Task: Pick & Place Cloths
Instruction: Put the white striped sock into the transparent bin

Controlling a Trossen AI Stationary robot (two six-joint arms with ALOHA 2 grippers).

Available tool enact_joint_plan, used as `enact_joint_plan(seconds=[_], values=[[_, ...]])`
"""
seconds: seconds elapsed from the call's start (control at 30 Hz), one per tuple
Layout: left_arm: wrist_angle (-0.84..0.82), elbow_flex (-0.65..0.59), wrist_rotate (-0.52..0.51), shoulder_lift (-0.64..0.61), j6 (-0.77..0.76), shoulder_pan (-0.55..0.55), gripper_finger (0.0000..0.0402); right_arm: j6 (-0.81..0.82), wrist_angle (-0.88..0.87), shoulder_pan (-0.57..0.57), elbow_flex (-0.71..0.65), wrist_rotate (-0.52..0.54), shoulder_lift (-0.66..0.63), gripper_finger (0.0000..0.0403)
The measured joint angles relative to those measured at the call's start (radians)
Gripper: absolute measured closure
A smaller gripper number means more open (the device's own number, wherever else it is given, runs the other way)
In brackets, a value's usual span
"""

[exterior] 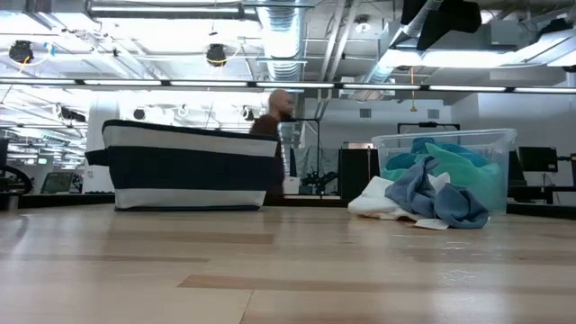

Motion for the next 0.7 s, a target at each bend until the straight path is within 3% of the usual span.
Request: enact_joint_plan(seconds=[0.13,0.3,0.47,0.7], values=[[-0.001,0.000,0.036,-0.056,-0.095,-0.134,0.0401,0.000,0.005,0.000,0.000,0.000,0.000,0.0092],[-0.040,0.000,0.007,-0.015,-0.223,-0.321,0.0401,0.000,0.007,0.000,0.000,0.000,0.003,0.0092],[-0.154,0.000,-0.037,0.111,-0.325,-0.450,0.0401,0.000,0.037,0.000,0.000,0.001,0.003,0.0092],[-0.257,-0.018,-0.038,0.329,-0.363,-0.506,0.0401,0.000,0.051,0.000,0.000,0.003,0.003,0.0092]])
